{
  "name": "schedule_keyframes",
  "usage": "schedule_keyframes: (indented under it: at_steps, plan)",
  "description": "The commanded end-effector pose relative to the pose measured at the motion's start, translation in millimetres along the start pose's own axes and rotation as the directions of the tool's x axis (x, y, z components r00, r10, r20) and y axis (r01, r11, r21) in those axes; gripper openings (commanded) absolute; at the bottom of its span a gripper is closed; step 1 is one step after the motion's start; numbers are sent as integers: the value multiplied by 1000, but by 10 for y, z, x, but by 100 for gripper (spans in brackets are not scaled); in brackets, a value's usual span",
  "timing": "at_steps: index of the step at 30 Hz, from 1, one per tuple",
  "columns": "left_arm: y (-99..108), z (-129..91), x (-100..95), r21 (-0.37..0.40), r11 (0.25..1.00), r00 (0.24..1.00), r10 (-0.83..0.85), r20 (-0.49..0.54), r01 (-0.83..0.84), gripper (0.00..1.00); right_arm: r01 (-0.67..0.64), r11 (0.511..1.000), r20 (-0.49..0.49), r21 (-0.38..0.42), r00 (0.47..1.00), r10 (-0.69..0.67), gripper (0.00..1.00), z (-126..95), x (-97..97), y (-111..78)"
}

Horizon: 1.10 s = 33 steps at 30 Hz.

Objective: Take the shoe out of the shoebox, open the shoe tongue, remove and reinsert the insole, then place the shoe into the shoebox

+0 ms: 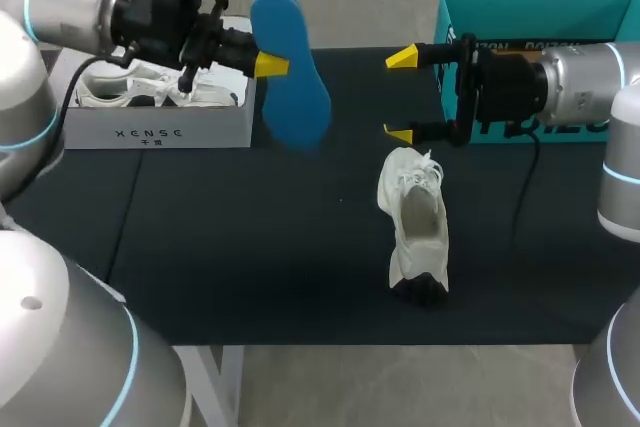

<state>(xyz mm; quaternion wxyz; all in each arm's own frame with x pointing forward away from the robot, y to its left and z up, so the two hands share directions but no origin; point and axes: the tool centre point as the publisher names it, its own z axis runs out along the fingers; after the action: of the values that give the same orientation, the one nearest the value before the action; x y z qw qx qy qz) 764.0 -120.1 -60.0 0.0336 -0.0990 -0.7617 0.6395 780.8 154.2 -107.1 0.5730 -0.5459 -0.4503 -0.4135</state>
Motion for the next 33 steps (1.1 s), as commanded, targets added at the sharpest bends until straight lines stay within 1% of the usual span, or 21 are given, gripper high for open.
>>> schedule_keyframes:
  at_steps: [1, 3, 5, 31, 32, 33]
  plan:
    - [118, 16, 131, 77, 997, 997, 15, 71, -20, 0, 0, 1000, 1, 0, 1000, 0, 100, 16, -7, 8]
    - [119, 49, 125, 54, 999, 999, 3, 51, -6, 0, 0, 1000, 1, 0, 1000, 0, 100, 16, -7, 8]
    - [140, 120, 45, 27, 991, 992, -128, 2, 128, 0, 0, 1000, 1, 0, 1000, 0, 100, 16, -7, 8]
    - [140, 120, 45, 27, 991, 992, -128, 2, 128, 0, 0, 1000, 1, 0, 1000, 0, 100, 16, -7, 8]
    - [68, 173, 105, -5, 1000, 1000, 15, -5, -15, 0, 0, 1000, 1, 0, 1000, 0, 100, 16, -7, 8]
    - [60, 208, 150, -29, 997, 997, 74, -10, -74, 0, 0, 1000, 1, 0, 1000, 0, 100, 16, -7, 8]
